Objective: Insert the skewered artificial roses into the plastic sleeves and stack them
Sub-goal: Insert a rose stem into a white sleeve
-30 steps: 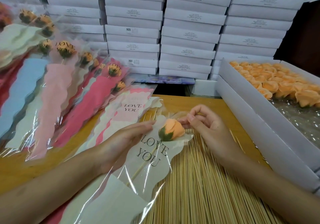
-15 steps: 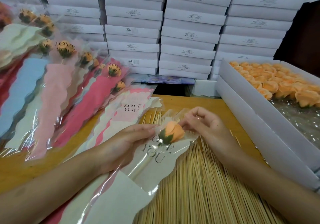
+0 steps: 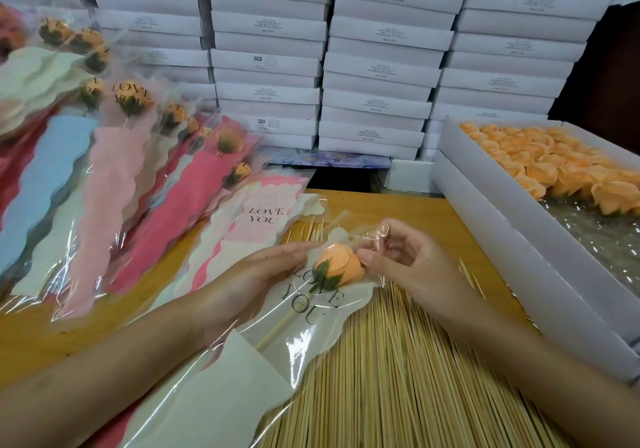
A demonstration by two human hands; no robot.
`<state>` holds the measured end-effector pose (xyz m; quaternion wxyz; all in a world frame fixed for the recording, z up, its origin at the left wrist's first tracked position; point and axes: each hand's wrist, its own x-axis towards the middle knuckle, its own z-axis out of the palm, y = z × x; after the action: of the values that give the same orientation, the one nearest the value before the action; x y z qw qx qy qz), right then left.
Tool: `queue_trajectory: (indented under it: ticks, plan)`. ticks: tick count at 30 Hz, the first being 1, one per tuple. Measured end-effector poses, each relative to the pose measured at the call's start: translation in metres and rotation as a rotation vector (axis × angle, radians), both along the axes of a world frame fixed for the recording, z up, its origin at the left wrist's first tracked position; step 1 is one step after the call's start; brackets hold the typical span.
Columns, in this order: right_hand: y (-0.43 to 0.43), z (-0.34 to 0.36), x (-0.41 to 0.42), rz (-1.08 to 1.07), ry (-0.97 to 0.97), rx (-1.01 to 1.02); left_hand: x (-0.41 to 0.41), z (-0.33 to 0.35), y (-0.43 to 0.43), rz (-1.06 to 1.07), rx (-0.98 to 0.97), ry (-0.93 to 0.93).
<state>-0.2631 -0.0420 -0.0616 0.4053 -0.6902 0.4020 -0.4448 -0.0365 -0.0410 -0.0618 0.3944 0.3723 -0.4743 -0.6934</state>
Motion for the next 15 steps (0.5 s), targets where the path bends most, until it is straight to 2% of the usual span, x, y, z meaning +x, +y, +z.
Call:
queue_trajectory:
  ticks: [8,15]
  plan:
    - [0.0005,-0.0006,0.0012,0.026,0.010,-0.008,-0.0014,0.0028,0.0034,-0.070,-0.039,0.004]
    - [-0.0013,-0.0017,0.0005,0.077,0.035,0.062,-0.0023,0.0032,0.0032,-0.041,-0.162,-0.163]
